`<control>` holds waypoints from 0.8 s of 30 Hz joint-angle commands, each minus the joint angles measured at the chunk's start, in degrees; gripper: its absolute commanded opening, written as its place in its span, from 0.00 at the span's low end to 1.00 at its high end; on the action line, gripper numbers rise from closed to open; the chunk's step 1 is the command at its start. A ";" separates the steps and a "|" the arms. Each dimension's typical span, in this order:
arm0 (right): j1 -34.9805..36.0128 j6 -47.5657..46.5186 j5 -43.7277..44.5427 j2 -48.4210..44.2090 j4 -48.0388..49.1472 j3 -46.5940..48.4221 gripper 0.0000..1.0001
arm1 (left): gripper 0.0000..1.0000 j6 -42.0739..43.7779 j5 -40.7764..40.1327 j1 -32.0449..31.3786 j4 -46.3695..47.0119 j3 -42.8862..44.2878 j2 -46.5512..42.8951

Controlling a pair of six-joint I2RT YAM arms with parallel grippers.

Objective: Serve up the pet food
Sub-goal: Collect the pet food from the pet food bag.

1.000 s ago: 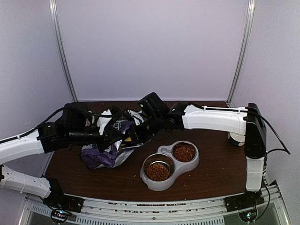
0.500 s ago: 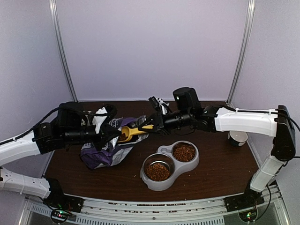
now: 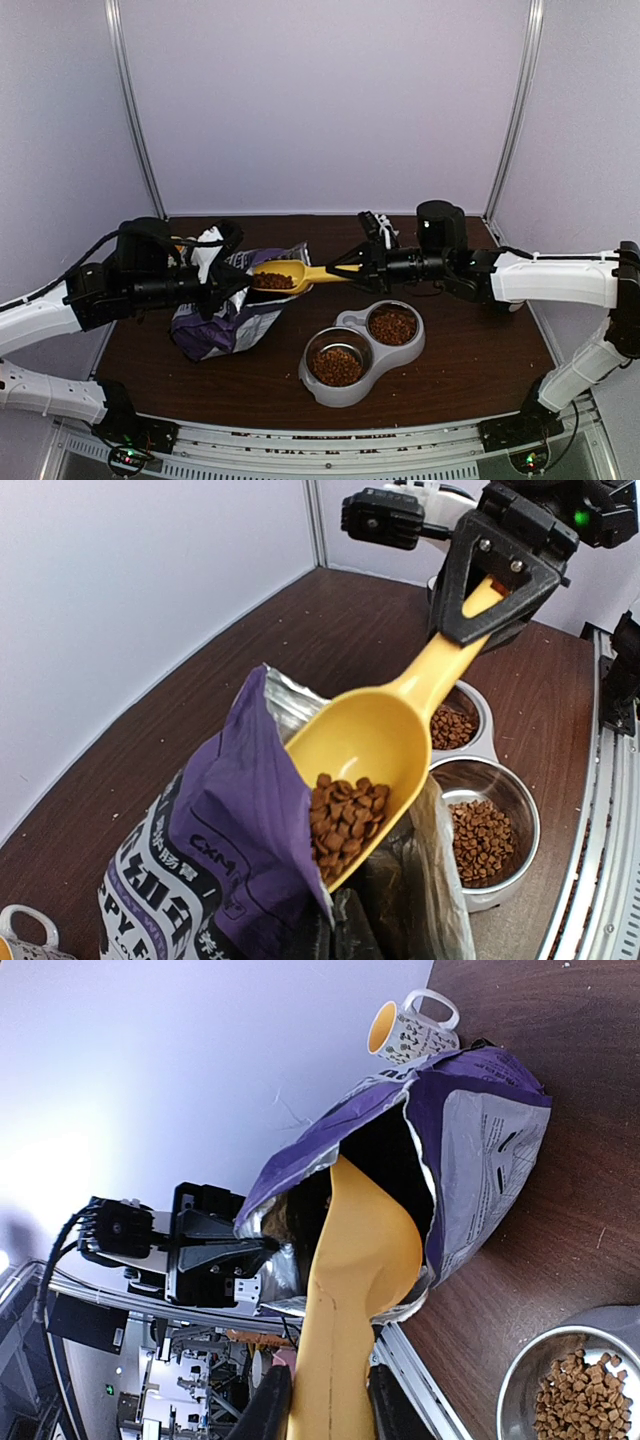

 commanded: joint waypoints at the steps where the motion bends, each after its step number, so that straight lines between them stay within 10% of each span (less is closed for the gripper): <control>1: -1.05 5.53 -0.23 -4.75 8.10 -4.16 0.00 | 0.00 1.42 -0.50 -0.35 7.58 0.01 -2.41; 24: -1.96 13.75 -1.58 -12.80 16.81 -13.54 0.00 | 0.00 -0.06 -9.50 -0.35 6.05 0.17 -2.80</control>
